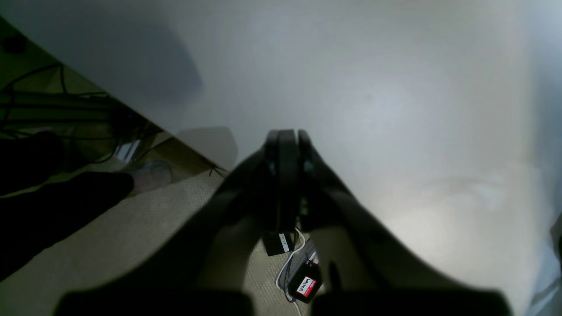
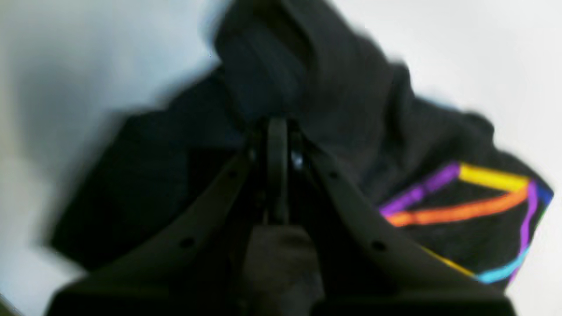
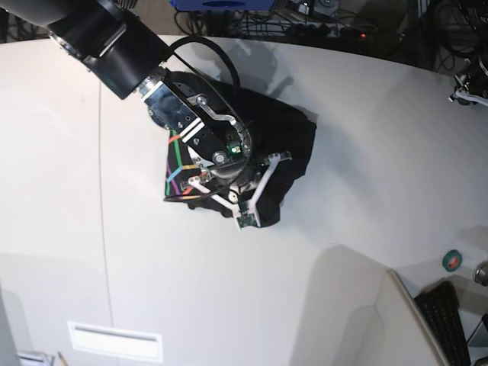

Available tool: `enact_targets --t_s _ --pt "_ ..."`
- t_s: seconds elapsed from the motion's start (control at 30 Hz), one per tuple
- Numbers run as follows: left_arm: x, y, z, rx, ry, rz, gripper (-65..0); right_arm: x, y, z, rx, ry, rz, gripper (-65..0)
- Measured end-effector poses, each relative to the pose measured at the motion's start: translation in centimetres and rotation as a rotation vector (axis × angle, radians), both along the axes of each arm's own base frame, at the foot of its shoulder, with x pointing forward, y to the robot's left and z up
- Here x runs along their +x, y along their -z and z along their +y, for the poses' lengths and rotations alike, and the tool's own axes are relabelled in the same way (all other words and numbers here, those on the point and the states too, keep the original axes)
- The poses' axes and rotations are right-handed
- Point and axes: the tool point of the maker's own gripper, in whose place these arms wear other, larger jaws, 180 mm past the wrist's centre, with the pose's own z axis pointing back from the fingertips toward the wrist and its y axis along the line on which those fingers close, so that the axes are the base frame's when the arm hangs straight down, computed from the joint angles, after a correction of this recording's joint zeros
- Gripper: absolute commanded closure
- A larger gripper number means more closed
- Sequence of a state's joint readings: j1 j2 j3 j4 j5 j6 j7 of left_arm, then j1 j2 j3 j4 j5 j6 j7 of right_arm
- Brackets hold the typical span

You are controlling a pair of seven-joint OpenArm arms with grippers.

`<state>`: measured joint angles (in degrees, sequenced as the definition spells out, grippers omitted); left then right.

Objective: Layout the t-shirt on the table in an organized manner, then fold the t-shirt properly
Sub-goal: 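Press the folded shirt flat with the right gripper and withdraw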

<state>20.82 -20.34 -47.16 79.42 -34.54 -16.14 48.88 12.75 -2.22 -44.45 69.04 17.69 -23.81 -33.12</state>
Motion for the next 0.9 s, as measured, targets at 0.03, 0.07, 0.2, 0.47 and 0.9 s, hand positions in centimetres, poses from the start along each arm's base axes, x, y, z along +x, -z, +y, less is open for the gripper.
enact_targets --t_s 0.03,0.07,0.2,0.47,0.9 --pt "0.0 0.0 0.0 0.000 0.000 0.001 0.0 -0.2 0.7 -0.2 -0.015 -0.007 0.020 0.0" --pt "0.0 0.0 0.0 0.001 0.000 -0.001 0.0 -0.2 1.1 0.0 -0.024 -0.016 0.031 0.0" --pt "-0.1 0.0 0.0 0.001 0.001 0.003 0.0 2.3 0.0 2.4 0.007 -0.039 -0.048 0.0" --pt "0.0 0.0 -0.1 0.002 0.004 0.001 0.0 5.7 -0.6 1.5 -0.040 -0.051 -0.105 0.0" --pt "7.1 -1.9 -14.0 -0.042 0.426 -0.097 0.0 3.3 -7.9 -3.1 0.063 -0.014 -0.179 0.0"
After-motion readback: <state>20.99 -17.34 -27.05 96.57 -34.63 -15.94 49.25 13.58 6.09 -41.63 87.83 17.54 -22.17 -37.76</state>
